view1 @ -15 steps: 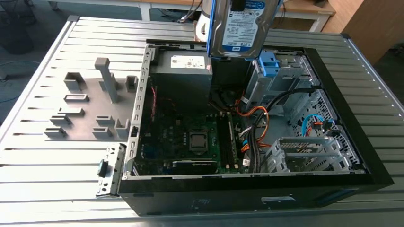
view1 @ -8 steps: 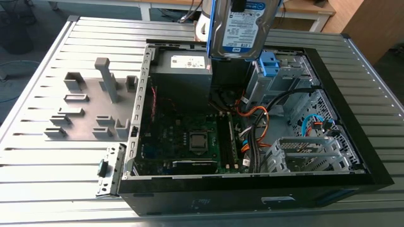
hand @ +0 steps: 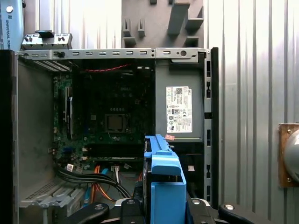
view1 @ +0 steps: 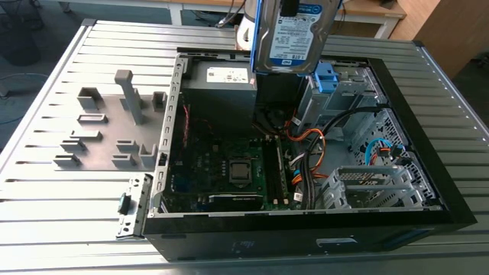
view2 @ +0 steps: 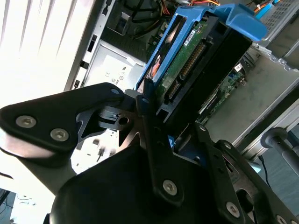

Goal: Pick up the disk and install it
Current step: 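Pick up the disk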

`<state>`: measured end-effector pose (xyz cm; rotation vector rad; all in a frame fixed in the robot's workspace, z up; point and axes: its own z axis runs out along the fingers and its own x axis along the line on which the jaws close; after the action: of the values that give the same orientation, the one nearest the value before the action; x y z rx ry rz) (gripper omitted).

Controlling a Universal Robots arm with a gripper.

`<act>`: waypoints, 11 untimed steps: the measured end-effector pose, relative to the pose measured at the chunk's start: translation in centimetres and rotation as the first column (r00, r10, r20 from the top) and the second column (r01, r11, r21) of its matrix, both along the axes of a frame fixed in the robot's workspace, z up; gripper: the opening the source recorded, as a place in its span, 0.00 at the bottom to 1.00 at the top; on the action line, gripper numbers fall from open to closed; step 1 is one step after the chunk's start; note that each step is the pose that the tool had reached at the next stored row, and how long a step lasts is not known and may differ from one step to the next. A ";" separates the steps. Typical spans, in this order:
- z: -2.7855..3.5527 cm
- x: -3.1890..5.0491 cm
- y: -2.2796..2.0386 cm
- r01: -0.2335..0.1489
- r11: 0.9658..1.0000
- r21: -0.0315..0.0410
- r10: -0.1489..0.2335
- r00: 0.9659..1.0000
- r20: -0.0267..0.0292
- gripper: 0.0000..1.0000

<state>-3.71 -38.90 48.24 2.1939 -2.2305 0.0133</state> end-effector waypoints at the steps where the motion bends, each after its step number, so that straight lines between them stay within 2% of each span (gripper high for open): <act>1: 0.00 0.00 -0.04 0.000 1.000 0.000 0.000 1.000 0.000 0.36; 6: 0.00 0.00 -0.24 0.000 1.000 -0.001 0.000 1.000 0.000 0.36; 11: 0.00 0.00 -0.66 0.000 1.000 -0.002 0.000 1.000 0.000 0.36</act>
<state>-3.71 -39.56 48.24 2.1929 -2.2295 0.0156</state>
